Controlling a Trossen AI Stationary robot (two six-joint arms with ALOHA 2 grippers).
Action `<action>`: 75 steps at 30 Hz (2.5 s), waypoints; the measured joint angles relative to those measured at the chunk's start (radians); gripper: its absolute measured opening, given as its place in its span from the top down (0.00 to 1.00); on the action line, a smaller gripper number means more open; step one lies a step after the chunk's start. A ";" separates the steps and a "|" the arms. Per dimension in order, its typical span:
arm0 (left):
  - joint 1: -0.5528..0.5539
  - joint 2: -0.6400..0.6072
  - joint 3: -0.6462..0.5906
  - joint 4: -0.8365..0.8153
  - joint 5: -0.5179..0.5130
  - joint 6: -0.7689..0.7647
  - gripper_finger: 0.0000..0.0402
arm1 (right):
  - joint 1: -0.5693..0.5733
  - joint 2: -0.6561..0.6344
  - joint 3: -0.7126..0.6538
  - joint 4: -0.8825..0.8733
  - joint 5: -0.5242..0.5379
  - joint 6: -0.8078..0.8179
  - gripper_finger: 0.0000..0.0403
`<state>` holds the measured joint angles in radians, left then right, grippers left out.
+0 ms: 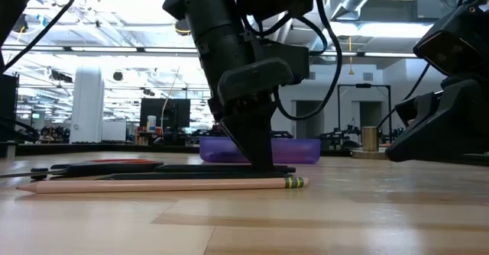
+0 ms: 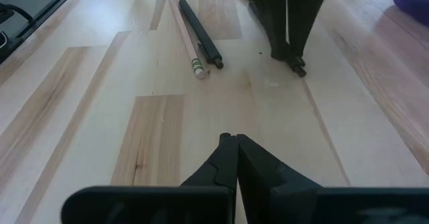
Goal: Pick & place school supplies into a supply box
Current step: Put the black pen into the purple supply box
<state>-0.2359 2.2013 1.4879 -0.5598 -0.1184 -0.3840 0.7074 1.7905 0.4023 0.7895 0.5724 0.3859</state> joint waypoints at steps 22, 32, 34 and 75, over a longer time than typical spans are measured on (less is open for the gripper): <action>-0.068 0.029 0.215 -0.131 -0.219 0.114 0.98 | 0.000 0.000 0.000 0.000 -0.001 0.008 1.00; -0.064 0.029 0.223 -0.188 -0.286 0.131 0.98 | 0.000 0.000 0.000 0.000 -0.003 0.008 1.00; -0.054 0.027 0.223 -0.204 -0.306 0.143 0.98 | 0.000 0.000 0.000 0.000 -0.003 0.008 1.00; 0.304 0.021 0.406 -0.436 -0.211 0.488 0.67 | 0.003 0.000 0.000 -0.014 -0.025 0.026 1.00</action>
<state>0.0681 2.2227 1.8938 -0.9954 -0.3294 0.1039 0.7102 1.7905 0.4026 0.7754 0.5476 0.4122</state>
